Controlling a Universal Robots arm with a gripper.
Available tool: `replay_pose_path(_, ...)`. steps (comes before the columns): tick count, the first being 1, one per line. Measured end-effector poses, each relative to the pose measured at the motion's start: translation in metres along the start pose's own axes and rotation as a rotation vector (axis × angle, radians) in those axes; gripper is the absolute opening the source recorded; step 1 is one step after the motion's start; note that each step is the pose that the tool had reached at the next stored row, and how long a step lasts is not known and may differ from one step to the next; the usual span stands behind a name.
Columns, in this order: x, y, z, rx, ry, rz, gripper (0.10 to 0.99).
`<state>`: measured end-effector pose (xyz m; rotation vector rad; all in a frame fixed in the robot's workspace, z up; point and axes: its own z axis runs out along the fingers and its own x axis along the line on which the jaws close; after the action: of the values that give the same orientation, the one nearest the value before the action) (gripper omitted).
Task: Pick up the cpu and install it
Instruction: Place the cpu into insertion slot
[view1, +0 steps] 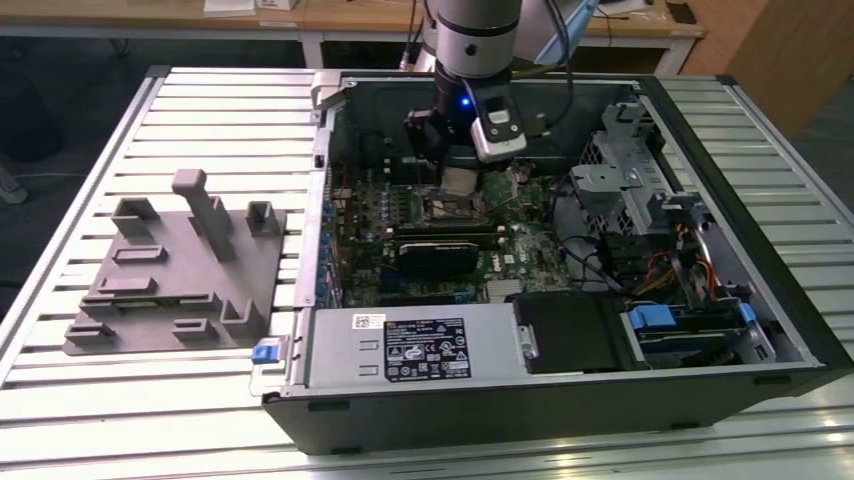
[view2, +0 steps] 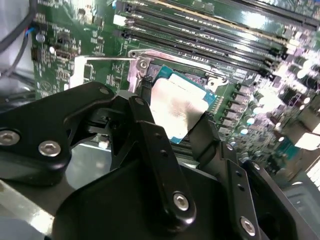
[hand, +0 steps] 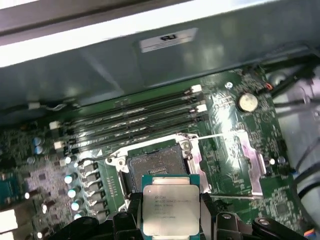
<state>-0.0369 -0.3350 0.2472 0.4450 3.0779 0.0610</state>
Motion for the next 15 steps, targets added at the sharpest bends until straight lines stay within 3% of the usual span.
replay_pose_path(15,0.0000,0.0000,0.0006,0.007,-0.0118,0.272,0.541)
